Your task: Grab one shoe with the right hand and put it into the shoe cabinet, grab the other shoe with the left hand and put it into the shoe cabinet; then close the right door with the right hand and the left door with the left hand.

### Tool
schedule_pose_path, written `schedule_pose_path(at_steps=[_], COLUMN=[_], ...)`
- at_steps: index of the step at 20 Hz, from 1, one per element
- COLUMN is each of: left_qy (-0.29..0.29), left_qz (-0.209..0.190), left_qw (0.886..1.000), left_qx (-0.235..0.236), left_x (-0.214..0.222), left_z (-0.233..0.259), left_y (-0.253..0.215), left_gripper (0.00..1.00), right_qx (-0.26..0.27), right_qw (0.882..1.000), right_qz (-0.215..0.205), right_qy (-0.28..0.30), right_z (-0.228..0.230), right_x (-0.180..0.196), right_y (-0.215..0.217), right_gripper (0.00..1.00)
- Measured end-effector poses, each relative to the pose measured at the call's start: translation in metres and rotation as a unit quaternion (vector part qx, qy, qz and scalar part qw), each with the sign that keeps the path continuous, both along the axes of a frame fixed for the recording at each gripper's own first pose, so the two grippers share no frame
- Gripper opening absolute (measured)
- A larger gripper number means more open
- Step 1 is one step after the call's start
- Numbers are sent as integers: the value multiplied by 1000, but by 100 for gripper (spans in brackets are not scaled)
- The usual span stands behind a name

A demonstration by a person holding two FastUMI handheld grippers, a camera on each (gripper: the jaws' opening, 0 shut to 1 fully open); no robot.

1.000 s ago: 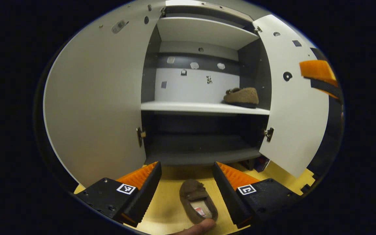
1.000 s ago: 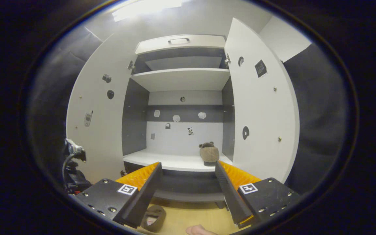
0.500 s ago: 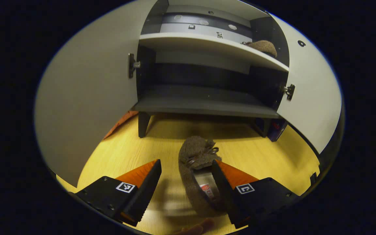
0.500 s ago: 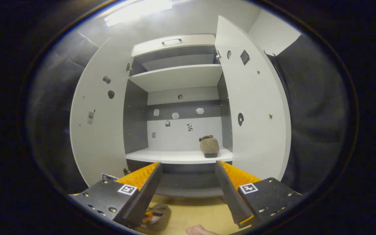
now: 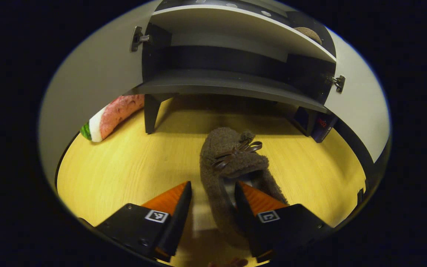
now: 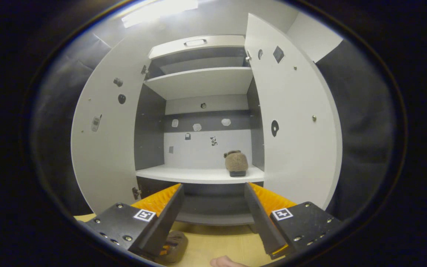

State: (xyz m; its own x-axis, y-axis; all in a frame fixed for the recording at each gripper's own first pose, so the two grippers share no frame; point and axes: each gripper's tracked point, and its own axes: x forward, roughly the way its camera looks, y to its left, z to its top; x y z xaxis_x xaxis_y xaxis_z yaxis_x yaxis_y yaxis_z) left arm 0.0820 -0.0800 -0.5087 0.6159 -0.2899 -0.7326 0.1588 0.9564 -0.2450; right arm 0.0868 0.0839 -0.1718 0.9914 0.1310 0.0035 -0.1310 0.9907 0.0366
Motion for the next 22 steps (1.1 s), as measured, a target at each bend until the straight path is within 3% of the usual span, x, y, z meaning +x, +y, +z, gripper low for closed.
schedule_pose_path(at_steps=[2, 3, 4, 5, 6, 12, 22], left_qy=[9, 14, 15, 13, 16, -52, -192], left_qz=[2, 9, 12, 10, 12, 23, 43], left_qw=[1000, 1000, 999, 999, 999, 998, 980], left_qx=[-1, 18, 29, 30, 38, 36, 26], left_x=[-2, 0, 1, -1, -4, 0, 18], left_z=[1, -3, -2, 1, 6, 67, 214], left_y=[1, 8, 14, 15, 18, 19, 27], left_gripper=[40, 38, 19, 6, 3, 2, 2], right_qx=[6, 7, 9, 10, 9, 12, 1], right_qw=[1000, 1000, 1000, 1000, 1000, 1000, 1000], right_qz=[5, 10, 11, 10, 8, -5, -16], right_qy=[4, 7, 10, 13, 15, 16, -2], right_z=[-6, -8, -11, -13, -15, -13, 12], right_x=[1, 1, 1, 1, 0, -7, -24], right_y=[2, 4, 3, 0, -2, -17, -34], right_gripper=[98, 98, 98, 98, 98, 98, 98])
